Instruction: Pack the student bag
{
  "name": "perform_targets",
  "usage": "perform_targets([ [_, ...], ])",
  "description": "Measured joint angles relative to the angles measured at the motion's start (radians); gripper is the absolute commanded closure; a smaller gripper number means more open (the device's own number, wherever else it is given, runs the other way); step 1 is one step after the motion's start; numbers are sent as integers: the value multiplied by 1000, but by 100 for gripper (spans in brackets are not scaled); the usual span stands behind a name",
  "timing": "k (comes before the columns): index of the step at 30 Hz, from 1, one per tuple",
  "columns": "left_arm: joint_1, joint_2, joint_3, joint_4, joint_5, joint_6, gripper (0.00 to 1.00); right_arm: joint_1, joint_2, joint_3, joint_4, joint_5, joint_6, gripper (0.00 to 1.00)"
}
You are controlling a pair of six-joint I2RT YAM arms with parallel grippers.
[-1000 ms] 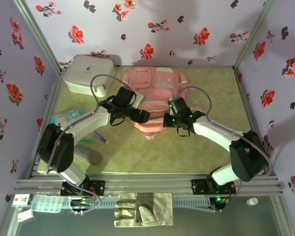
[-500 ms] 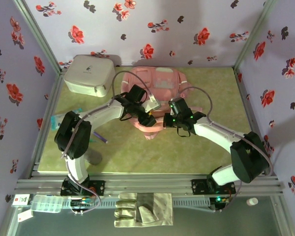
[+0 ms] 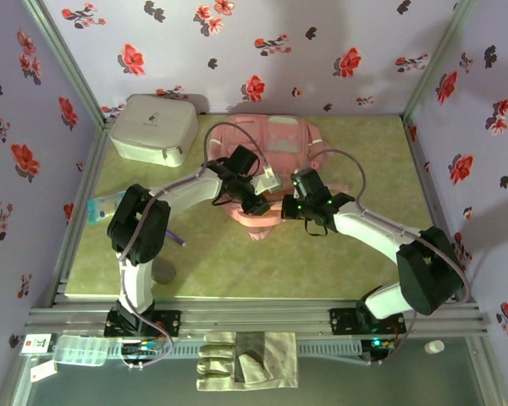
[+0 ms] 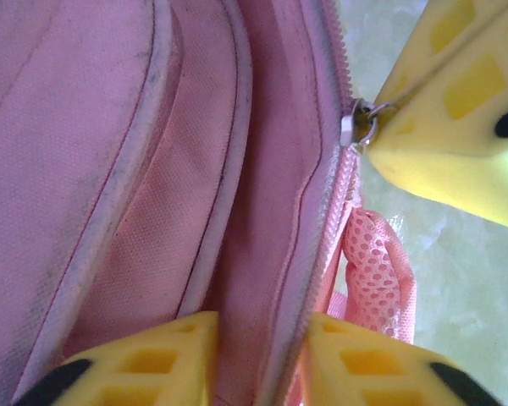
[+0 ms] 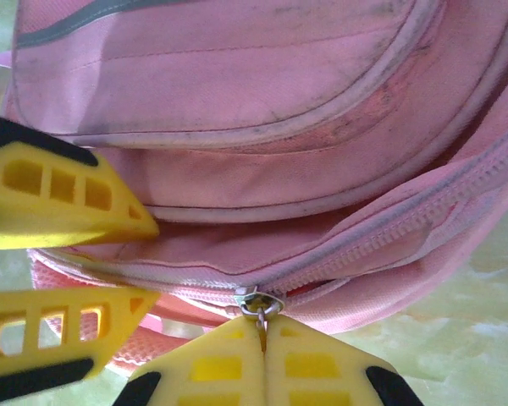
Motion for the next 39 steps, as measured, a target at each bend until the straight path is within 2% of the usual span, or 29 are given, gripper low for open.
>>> perform_targets([
  [4, 1, 0, -8, 11, 1, 4, 86, -2, -3, 0, -19, 47, 0, 100],
  [14, 3, -69, -71, 54, 1, 18, 92, -23, -2, 39, -102, 133, -1, 100],
  [20, 15, -96, -110, 64, 0, 14, 92, -32, 32, 52, -97, 58, -37, 91],
  [25, 25, -101, -123, 59, -1, 7, 92, -38, 84, 63, -88, 8, -69, 88],
  [30, 25, -102, -127, 56, -3, -1, 92, -41, 104, 66, -79, -7, -94, 89],
  [33, 25, -108, -133, 58, -8, -1, 93, -41, 104, 77, -92, 2, -116, 95],
  [39, 26, -150, -160, 63, -24, -1, 96, -43, 103, 108, -140, 146, -131, 97],
])
